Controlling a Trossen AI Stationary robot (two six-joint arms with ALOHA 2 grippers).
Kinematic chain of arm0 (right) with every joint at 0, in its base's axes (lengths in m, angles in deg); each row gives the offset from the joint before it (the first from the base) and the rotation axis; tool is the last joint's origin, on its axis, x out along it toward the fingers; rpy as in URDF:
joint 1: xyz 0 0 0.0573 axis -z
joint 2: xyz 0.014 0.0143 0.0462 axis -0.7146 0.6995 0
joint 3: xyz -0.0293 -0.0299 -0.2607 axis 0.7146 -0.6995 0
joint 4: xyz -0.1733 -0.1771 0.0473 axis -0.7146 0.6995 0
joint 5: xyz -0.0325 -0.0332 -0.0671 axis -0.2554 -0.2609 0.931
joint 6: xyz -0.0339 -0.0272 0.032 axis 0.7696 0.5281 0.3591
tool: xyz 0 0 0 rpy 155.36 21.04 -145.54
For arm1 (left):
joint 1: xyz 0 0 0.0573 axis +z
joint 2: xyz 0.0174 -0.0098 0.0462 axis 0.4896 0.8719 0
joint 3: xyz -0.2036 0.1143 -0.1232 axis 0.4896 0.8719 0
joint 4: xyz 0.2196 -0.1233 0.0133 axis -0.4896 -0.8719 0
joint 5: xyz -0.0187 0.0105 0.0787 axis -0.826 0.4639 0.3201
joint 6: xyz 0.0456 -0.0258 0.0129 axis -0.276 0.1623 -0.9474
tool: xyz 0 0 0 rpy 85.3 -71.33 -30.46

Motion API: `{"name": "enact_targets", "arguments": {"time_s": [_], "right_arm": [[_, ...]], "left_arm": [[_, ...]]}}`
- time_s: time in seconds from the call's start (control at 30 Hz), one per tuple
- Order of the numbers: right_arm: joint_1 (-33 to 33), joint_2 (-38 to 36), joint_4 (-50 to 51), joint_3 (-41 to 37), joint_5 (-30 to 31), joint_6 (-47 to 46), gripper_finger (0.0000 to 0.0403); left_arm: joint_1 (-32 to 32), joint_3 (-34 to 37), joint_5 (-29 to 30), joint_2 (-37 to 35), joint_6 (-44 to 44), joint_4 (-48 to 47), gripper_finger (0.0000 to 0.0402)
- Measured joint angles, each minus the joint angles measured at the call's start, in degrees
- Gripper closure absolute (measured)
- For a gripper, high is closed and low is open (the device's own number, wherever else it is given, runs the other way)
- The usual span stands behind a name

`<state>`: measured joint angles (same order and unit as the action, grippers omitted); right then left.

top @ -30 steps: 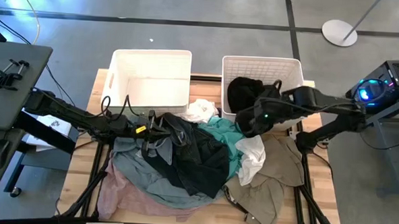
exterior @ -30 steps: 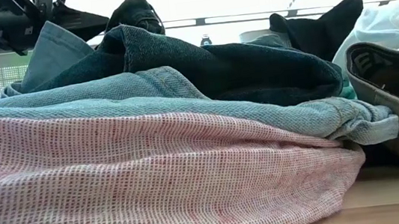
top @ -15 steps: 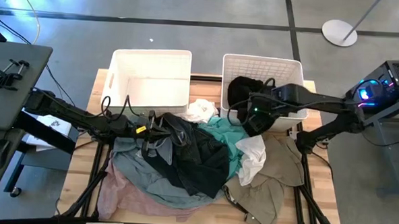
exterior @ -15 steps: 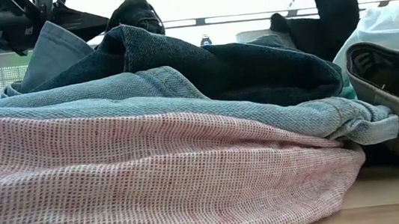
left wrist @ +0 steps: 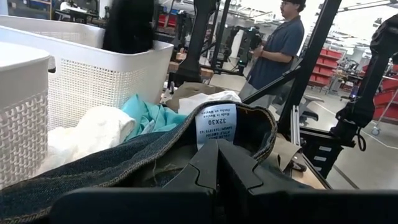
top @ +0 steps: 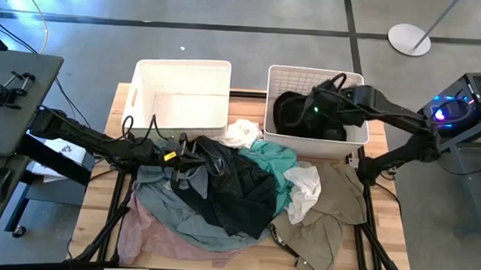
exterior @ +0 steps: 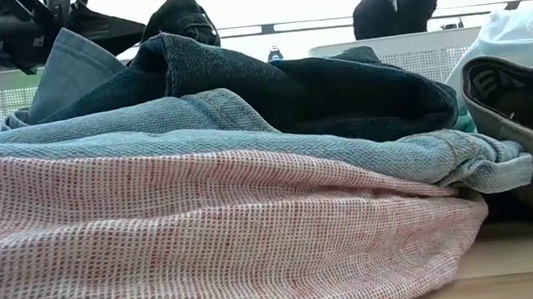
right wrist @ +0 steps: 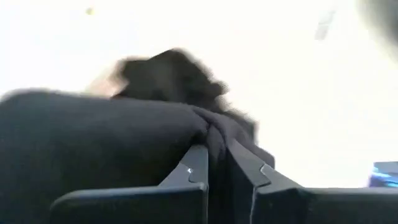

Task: Sort clothes
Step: Put the black shirt into the right white bin, then put the white boxer into the left white bin

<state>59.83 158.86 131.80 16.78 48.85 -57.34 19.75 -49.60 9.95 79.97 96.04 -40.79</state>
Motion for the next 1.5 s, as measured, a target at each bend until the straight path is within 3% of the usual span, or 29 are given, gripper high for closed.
{"name": "enact_targets", "arguments": {"time_s": [0.1, 0.33, 0.53, 0.73, 0.97, 1.1, 1.2, 1.3, 1.37, 1.5], "right_arm": [[6.2, 0.01, -8.2, -5.71, -2.29, 4.86, 0.0394], [19.18, 0.14, -40.54, -27.69, -21.81, 16.95, 0.0376], [24.56, 0.1, -54.73, -39.98, -24.98, 19.72, 0.0344], [25.03, -0.61, -43.34, -36.73, -28.23, 22.1, 0.0321], [16.91, -7.13, -29.44, -19.84, -19.26, 16.98, 0.0319], [12.7, -10.17, -24.12, -10.29, -21.32, 14.67, 0.0299], [9.46, -11.52, -19.14, -5.33, -23.0, 11.32, 0.0259], [5.33, -12.79, -15.17, -3.65, -22.81, 8.47, 0.0211], [1.32, -13.48, -14.44, -4.29, -25.76, 7.25, 0.0187], [-12.33, -13.29, -14.81, -9.27, -29.11, -1.23, 0.0171]], "left_arm": [[0.0, 0.0, 0.0, 0.0, 0.0, 0.01, 0.0401], [0.0, 0.0, 0.0, 0.0, 0.0, 0.01, 0.0401], [0.0, 0.0, 0.0, 0.0, 0.0, 0.01, 0.0401], [0.0, 0.0, 0.02, 0.0, 0.04, 0.1, 0.0401], [0.0, 0.0, 0.02, 0.0, 0.55, 0.14, 0.0401], [-0.02, 0.0, 0.02, 0.0, 0.52, 0.14, 0.0401], [-0.01, 0.0, 0.01, 0.0, 0.53, 0.1, 0.0402], [-0.02, 0.0, 0.02, 0.0, 0.55, 0.08, 0.0401], [0.0, 0.0, 0.0, 0.0, 0.55, 0.06, 0.0401], [-0.02, 0.0, 0.02, 0.0, 0.54, 0.07, 0.0402]]}}
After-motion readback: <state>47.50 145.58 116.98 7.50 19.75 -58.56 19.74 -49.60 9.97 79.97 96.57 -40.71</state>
